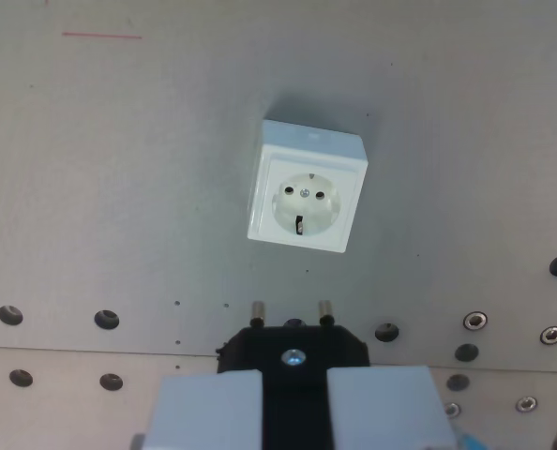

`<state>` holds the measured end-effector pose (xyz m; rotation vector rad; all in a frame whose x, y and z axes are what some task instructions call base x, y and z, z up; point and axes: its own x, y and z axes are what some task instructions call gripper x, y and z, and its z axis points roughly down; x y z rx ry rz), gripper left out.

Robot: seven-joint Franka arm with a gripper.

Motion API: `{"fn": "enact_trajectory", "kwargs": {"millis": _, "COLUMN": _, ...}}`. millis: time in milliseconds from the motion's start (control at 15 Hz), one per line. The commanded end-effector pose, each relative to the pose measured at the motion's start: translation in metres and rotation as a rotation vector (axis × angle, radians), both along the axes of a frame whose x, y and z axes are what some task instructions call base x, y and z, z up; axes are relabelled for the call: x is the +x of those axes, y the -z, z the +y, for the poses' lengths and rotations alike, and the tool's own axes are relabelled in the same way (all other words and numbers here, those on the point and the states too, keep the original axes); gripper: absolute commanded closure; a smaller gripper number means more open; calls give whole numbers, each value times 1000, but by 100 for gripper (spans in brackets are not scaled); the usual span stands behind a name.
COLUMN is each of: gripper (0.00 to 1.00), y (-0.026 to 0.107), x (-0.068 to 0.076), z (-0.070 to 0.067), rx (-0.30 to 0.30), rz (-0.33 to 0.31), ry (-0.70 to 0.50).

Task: Move above the white socket

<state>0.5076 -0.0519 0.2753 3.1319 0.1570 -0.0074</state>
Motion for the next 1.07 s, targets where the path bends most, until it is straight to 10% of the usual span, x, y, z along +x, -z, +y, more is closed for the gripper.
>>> {"fn": "enact_trajectory", "kwargs": {"millis": 67, "gripper": 100, "y": 0, "x": 0, "z": 0, "rx": 0, "rz": -1, "ry": 0}}
{"fn": "enact_trajectory", "kwargs": {"millis": 1067, "gripper": 100, "y": 11, "x": -3, "z": -1, "rx": -6, "rz": -31, "ry": 31}}
